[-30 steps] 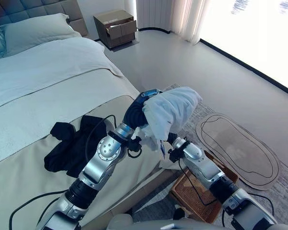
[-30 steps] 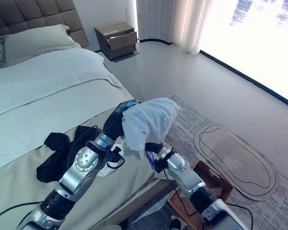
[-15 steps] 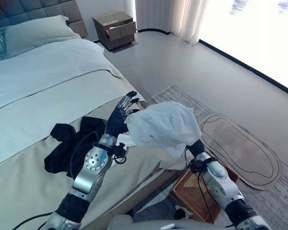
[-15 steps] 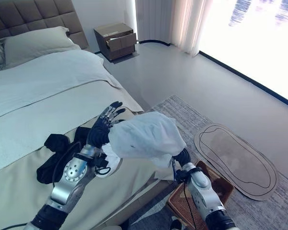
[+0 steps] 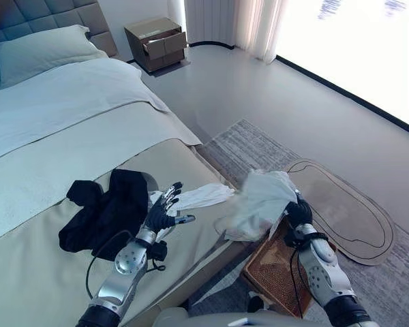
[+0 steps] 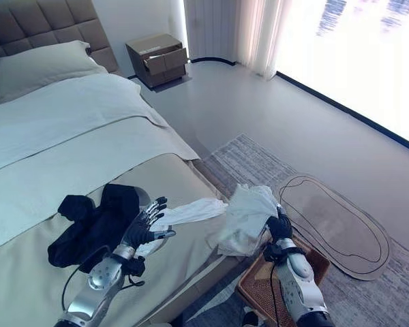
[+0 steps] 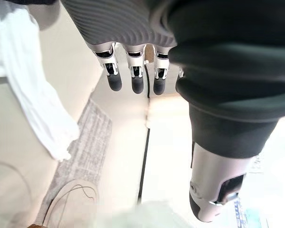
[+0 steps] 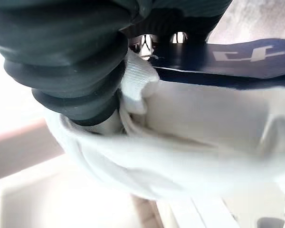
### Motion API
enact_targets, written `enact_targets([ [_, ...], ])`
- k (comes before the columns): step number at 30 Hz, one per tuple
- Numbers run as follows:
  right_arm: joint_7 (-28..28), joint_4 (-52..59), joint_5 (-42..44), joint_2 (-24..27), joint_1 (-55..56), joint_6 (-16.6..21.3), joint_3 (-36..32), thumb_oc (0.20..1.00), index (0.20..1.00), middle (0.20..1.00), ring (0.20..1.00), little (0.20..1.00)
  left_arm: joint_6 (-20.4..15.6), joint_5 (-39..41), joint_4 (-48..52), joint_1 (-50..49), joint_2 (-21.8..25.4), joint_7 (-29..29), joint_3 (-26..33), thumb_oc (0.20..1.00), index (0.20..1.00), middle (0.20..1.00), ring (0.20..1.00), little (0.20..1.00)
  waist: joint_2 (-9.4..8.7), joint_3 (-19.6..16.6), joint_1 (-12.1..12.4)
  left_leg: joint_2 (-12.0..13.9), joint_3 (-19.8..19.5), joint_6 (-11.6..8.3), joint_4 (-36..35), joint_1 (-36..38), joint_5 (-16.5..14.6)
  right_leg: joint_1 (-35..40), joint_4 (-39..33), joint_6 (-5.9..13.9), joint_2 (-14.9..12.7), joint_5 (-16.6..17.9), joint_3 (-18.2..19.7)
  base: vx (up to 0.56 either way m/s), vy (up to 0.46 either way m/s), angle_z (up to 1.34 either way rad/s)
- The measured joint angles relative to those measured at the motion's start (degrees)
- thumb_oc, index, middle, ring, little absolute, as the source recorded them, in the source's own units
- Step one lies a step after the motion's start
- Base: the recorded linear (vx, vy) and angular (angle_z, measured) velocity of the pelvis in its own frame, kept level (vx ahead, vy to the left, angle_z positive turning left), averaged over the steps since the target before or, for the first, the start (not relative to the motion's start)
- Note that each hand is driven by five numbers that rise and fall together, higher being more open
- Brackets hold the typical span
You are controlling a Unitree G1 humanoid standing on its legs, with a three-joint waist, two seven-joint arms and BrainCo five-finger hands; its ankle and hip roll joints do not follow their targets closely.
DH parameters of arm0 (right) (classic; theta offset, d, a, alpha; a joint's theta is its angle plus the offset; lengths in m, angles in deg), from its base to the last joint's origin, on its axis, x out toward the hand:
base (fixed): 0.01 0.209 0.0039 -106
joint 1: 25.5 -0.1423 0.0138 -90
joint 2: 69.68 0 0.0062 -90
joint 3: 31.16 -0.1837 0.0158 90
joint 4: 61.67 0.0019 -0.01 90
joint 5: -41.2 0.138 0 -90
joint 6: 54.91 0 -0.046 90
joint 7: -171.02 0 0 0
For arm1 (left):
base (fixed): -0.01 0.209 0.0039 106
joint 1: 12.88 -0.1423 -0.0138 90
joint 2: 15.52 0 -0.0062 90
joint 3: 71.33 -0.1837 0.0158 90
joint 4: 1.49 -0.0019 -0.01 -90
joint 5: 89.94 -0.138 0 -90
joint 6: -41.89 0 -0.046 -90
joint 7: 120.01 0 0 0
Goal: Pick up clothes into the bucket
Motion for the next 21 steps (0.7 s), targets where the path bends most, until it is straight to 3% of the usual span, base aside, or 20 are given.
enact_targets([
  [10, -2.3, -0.3, 9.2, -3.4, 0.6, 2.6, -4.5, 0.2, 0.2, 0.2, 0.2, 0.2, 0.1, 0.0, -0.1, -0.2, -0.1, 0.4, 0.0, 1.0, 1.0, 1.0, 1.0, 1.0, 0.08, -0.1, -0.3, 0.0, 0.5, 0.0, -0.3, 0.4, 0.0, 0.0, 0.0, 0.0, -0.1, 0.0, 0.4, 0.0, -0.001, -0.01],
  [21, -10.0, -1.6, 7.9, -2.7, 0.6, 6.3, -14.0, 0.2, 0.2, 0.2, 0.2, 0.2, 0.1, 0.7, -0.2, -0.9, -0.4, 1.0, 2.4, 1.0, 1.0, 1.0, 1.0, 1.0, 0.1, -0.2, -1.7, 0.1, 1.8, 0.02, -0.3, 0.4, 0.0, -0.9, 0.0, 0.0, 0.0, 0.0, 1.9, 0.0, -0.002, -0.06],
])
